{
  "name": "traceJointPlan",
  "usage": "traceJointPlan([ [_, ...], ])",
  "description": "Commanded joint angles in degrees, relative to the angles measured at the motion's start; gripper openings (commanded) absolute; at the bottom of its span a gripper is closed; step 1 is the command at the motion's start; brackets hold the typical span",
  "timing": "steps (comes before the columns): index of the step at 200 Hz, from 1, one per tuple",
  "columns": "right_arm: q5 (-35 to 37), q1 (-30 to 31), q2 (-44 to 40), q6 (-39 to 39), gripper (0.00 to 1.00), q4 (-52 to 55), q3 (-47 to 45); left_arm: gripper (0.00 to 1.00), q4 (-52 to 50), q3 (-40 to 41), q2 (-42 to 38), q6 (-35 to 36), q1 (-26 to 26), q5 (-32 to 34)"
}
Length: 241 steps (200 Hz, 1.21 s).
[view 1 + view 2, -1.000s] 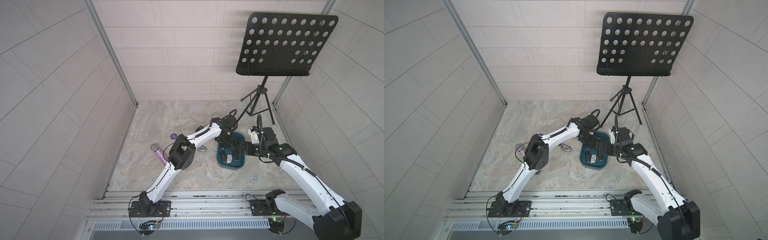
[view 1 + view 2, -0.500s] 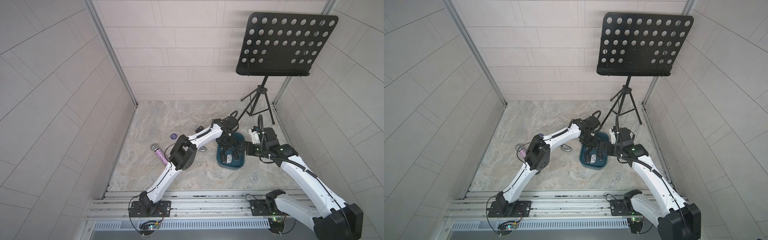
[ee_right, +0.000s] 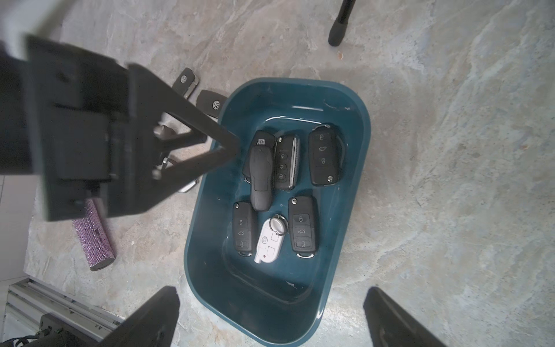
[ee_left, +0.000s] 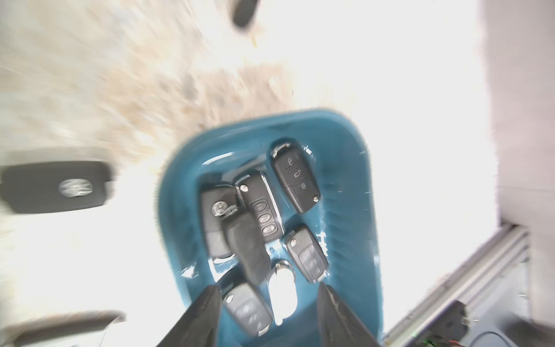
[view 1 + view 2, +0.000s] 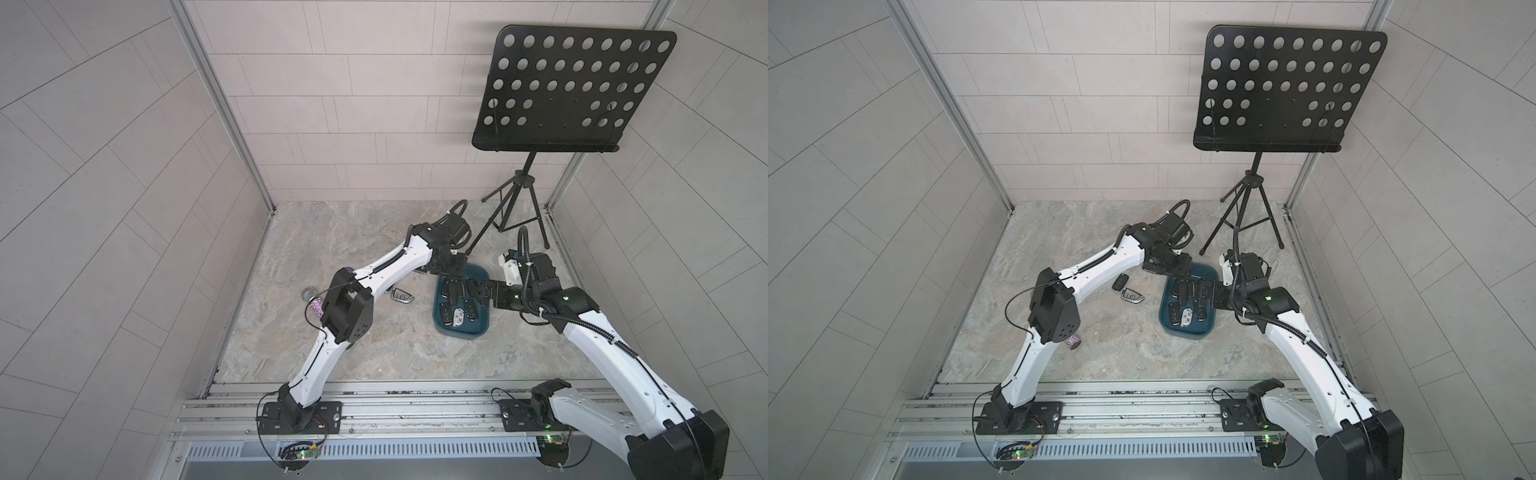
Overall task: Place the car key into the storage box
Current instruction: Place the car key in the storage box, then pick up the car key from the center of the board.
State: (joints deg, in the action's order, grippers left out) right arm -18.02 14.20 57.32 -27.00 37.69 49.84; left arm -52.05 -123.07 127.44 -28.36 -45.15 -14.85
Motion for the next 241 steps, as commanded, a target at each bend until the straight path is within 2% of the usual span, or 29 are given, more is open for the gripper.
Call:
traceJointPlan([
  [1, -1.5, -0.1, -0.8, 0.6, 1.00, -1.7, 0.8, 0.61, 1.4, 4.9, -6.3, -1.6, 2.1, 2.8],
  [23, -4.0, 0.0, 0.5, 1.0, 1.00, -4.2, 0.8, 0.66, 3.5, 11.3, -11.5, -2.9, 4.7, 3.0],
  [38, -4.3, 1.1, 2.1, 1.3, 1.00, -5.2, 1.2, 0.72, 5.4, 16.4, -15.4, -3.4, 6.7, 2.4],
  [55, -2.8, 3.3, 4.0, 1.0, 1.00, -6.9, 1.7, 0.83, 6.5, 21.4, -19.2, -3.5, 9.2, 2.6],
  [59, -2.6, 3.8, 4.5, 0.9, 1.00, -7.4, 1.8, 0.88, 6.6, 22.4, -20.0, -3.3, 9.9, 2.7],
  [64, -2.2, 4.7, 5.1, 0.9, 1.00, -7.9, 2.1, 0.98, 6.6, 23.5, -21.0, -3.1, 10.6, 2.9],
  [68, -1.9, 5.3, 5.6, 0.9, 1.00, -8.3, 2.3, 1.00, 6.6, 24.4, -21.7, -3.0, 11.3, 3.1],
  [152, 3.4, 19.8, 25.8, 8.5, 1.00, -10.3, 14.6, 1.00, 9.3, 44.6, -36.5, -2.2, 26.6, -1.7],
  [186, 5.8, 24.5, 35.5, 12.9, 0.97, -8.6, 21.6, 1.00, 11.6, 52.8, -42.1, -4.0, 32.7, -1.2],
  [241, 9.8, 29.0, 50.7, 20.2, 0.94, -0.9, 34.8, 1.00, 13.4, 59.3, -43.7, -5.5, 36.8, -3.7],
])
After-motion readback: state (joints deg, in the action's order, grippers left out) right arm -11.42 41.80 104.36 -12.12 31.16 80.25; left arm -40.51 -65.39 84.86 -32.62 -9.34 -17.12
